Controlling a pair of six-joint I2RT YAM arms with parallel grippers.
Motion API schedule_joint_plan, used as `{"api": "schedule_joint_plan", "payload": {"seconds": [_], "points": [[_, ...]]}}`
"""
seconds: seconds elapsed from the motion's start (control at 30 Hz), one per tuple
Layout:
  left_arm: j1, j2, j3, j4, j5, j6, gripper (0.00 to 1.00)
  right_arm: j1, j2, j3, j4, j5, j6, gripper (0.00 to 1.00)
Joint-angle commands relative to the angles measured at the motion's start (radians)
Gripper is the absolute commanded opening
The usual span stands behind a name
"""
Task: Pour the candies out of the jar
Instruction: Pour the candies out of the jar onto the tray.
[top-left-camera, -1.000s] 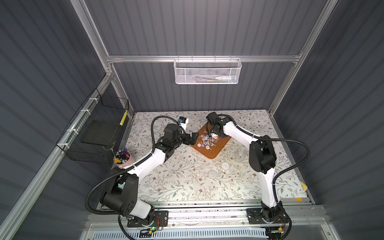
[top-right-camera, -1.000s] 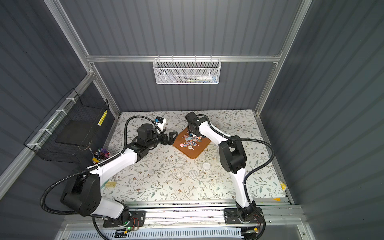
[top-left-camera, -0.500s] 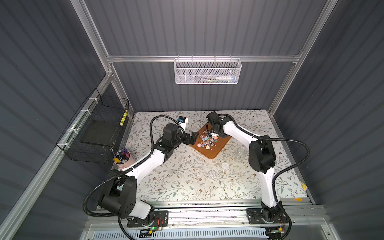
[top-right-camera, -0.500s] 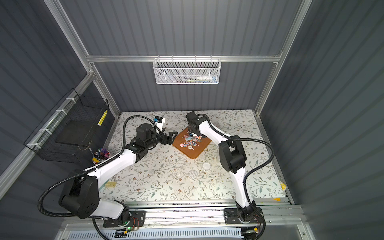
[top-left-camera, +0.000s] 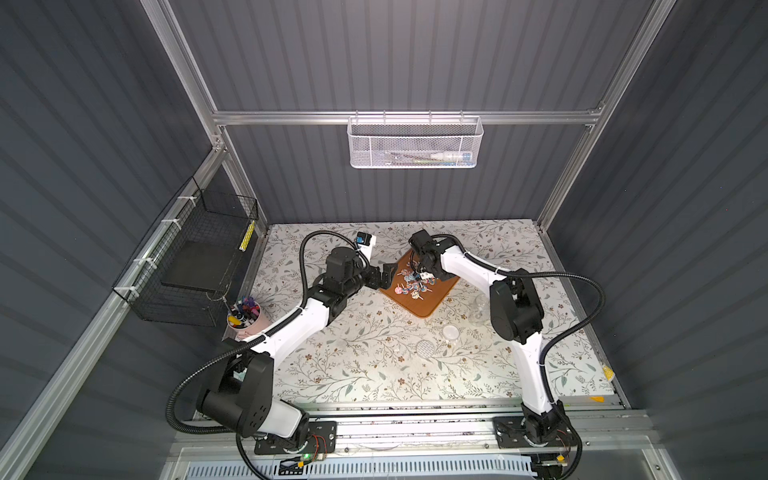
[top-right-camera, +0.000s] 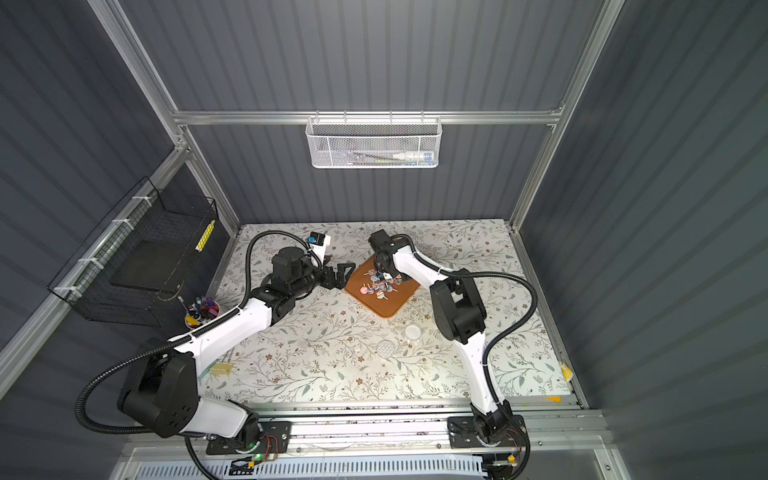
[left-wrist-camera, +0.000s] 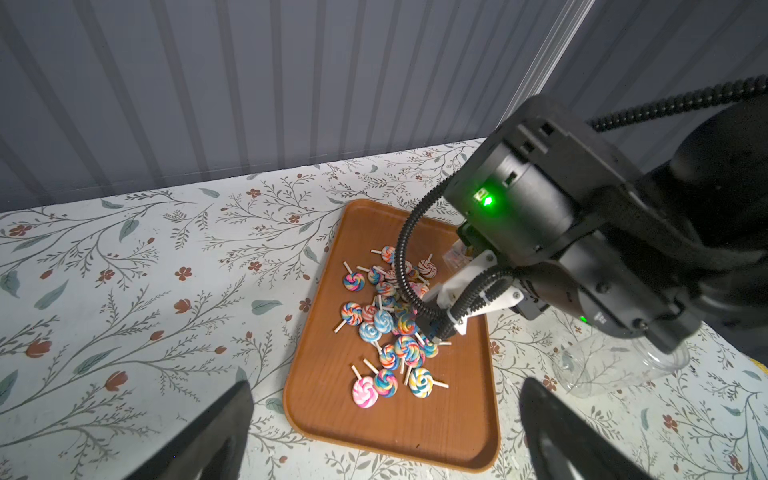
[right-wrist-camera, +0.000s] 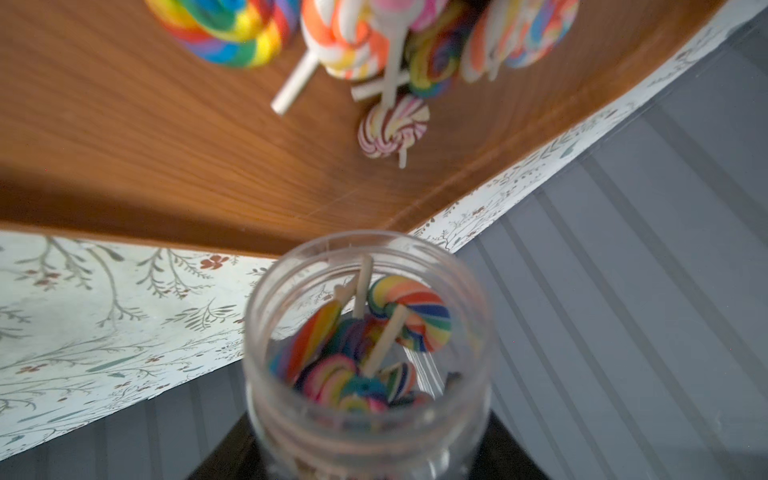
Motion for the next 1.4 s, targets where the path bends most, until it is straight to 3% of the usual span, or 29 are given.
{"api": "schedule_joint_plan", "payload": {"seconds": [0.0,0.13,0.2,0.27,0.4,0.53,0.6,0.73,0.83,1.37], "points": [[0.008,-0.019,-0.007,0.009,0.005,0.012,1.0,0.021,-0.012,0.012,-0.006,0.02,-0.009,0.35],[0.007,-0.039,-0.022,0.017,-0.003,0.011,1.0,-0.003,0.02,0.113,-0.226,0.009,0.13,0.38],[0.007,-0.043,-0.024,0.02,-0.005,0.012,1.0,-0.006,0.006,0.098,-0.215,0.009,0.127,0.33],[0.007,-0.043,-0.023,0.025,-0.004,0.013,1.0,-0.002,-0.012,0.075,-0.202,-0.004,0.113,0.35],[0.007,-0.043,-0.03,0.027,-0.002,0.01,1.0,-0.007,-0.094,-0.078,0.115,0.098,-0.091,0.37],[0.008,-0.043,-0.029,0.035,0.004,0.007,1.0,0.018,-0.219,-0.265,0.463,0.046,-0.415,0.38],[0.008,-0.042,-0.028,0.038,0.007,0.004,1.0,0.031,-0.263,-0.319,0.55,-0.02,-0.515,0.38],[0.007,-0.043,-0.031,0.043,0.015,-0.003,1.0,0.05,-0.212,-0.213,0.423,0.003,-0.501,0.37],[0.008,-0.045,-0.03,0.045,0.016,-0.005,1.0,0.061,-0.121,-0.036,0.115,0.022,-0.382,0.39],[0.009,-0.069,-0.041,0.058,0.023,-0.011,1.0,0.051,-0.136,-0.075,0.052,-0.027,-0.322,0.36]]}}
